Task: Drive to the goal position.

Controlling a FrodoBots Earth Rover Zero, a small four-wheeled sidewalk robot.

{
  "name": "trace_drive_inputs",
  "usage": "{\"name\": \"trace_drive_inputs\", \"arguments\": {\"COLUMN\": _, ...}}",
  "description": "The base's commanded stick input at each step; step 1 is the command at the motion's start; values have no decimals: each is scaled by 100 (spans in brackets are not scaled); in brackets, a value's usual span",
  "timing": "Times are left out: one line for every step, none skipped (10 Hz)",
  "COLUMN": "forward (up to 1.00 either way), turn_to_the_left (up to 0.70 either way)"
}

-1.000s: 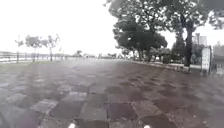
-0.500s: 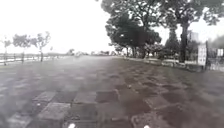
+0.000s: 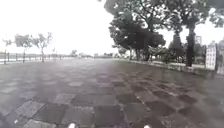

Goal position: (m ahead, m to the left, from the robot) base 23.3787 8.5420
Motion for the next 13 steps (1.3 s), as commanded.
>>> {"name": "trace_drive_inputs", "arguments": {"forward": 85, "turn_to_the_left": 1}}
{"name": "trace_drive_inputs", "arguments": {"forward": 85, "turn_to_the_left": 1}}
{"name": "trace_drive_inputs", "arguments": {"forward": 85, "turn_to_the_left": 1}}
{"name": "trace_drive_inputs", "arguments": {"forward": 85, "turn_to_the_left": 1}}
{"name": "trace_drive_inputs", "arguments": {"forward": 85, "turn_to_the_left": 1}}
{"name": "trace_drive_inputs", "arguments": {"forward": 85, "turn_to_the_left": 1}}
{"name": "trace_drive_inputs", "arguments": {"forward": 85, "turn_to_the_left": -4}}
{"name": "trace_drive_inputs", "arguments": {"forward": 85, "turn_to_the_left": -2}}
{"name": "trace_drive_inputs", "arguments": {"forward": 85, "turn_to_the_left": 1}}
{"name": "trace_drive_inputs", "arguments": {"forward": 85, "turn_to_the_left": 1}}
{"name": "trace_drive_inputs", "arguments": {"forward": 85, "turn_to_the_left": 1}}
{"name": "trace_drive_inputs", "arguments": {"forward": 85, "turn_to_the_left": 1}}
{"name": "trace_drive_inputs", "arguments": {"forward": 85, "turn_to_the_left": 1}}
